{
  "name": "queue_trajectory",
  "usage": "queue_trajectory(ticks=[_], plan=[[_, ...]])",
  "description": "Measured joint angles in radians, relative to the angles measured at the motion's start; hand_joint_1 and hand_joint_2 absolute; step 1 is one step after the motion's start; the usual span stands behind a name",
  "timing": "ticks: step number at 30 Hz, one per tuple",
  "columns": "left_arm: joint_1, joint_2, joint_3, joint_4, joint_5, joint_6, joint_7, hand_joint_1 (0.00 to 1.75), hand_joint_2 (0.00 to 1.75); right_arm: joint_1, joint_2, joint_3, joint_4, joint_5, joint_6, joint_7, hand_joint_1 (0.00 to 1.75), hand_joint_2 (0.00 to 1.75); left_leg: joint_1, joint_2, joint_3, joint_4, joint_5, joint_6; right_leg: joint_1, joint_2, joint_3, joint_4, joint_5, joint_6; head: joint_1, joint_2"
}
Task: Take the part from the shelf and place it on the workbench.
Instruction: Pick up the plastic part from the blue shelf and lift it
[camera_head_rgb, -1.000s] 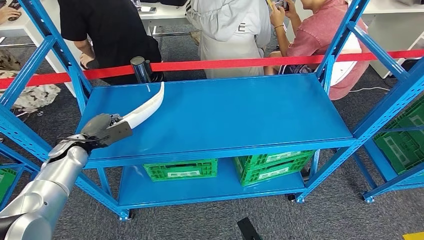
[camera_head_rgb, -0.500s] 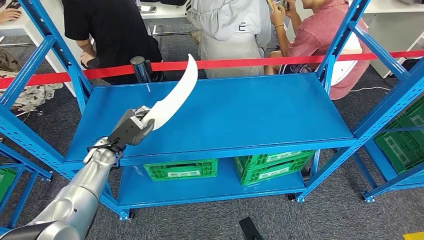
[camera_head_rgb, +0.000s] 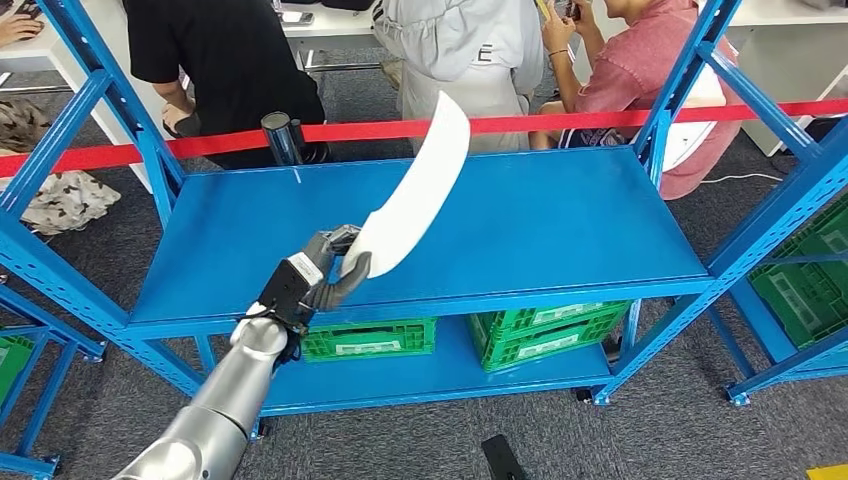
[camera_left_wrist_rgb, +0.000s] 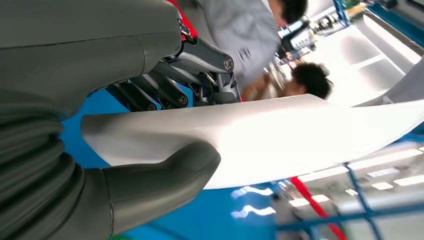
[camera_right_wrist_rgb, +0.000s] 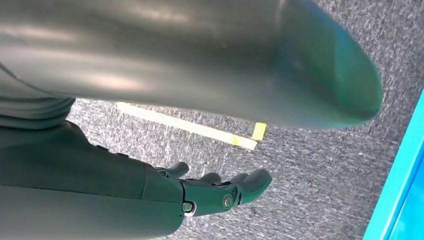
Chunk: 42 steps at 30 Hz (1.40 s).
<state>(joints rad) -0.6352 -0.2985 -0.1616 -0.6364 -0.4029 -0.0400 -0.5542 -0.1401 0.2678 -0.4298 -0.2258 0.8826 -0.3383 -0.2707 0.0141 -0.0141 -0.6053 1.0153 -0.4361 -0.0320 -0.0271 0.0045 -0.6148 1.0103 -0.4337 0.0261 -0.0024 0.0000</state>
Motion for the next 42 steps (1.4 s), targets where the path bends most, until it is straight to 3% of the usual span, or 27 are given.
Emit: queue_trajectory(ticks=[6,14,25,36,42], plan=[[0.109,-0.001,-0.163,-0.153,0.192,-0.011,0.000,1.75,1.75,0.006,-0.003,-0.005,0.000,-0.006,-0.011,-0.011,0.00,0.00,0.000,0.000,0.000,0.000,-0.002,0.002,0.000,0.000,0.000,0.000,-0.001,0.001,0.000,0.000],[0.221,0.024,-0.305,-0.339,0.239,0.006,0.005,1.75,1.75,0.011,-0.007,-0.005,0.000,-0.005,-0.013,-0.012,0.00,0.00,0.000,0.000,0.000,0.000,-0.002,0.002,0.000,0.000,0.000,0.000,-0.002,0.001,0.000,0.000],[0.270,0.047,-0.364,-0.418,0.236,0.033,0.005,1.75,1.75,0.014,-0.008,-0.005,0.000,-0.003,-0.019,-0.015,0.00,0.00,0.000,0.000,0.000,0.000,-0.002,0.002,0.000,0.000,0.000,0.000,-0.002,0.001,0.000,0.000],[0.419,0.060,-0.395,-0.471,0.330,0.058,0.004,1.75,1.75,0.014,-0.016,-0.013,0.000,-0.020,-0.019,-0.040,0.00,0.00,0.000,0.001,0.000,0.000,-0.004,0.003,0.000,0.000,0.000,0.000,-0.004,0.002,0.000,0.000],[0.462,0.058,-0.395,-0.499,0.335,0.086,0.005,1.75,1.75,0.015,-0.016,-0.020,0.000,-0.021,-0.029,-0.046,0.00,0.00,0.000,0.001,0.000,0.000,-0.004,0.003,0.000,0.000,0.000,0.000,-0.004,0.002,0.000,0.000]])
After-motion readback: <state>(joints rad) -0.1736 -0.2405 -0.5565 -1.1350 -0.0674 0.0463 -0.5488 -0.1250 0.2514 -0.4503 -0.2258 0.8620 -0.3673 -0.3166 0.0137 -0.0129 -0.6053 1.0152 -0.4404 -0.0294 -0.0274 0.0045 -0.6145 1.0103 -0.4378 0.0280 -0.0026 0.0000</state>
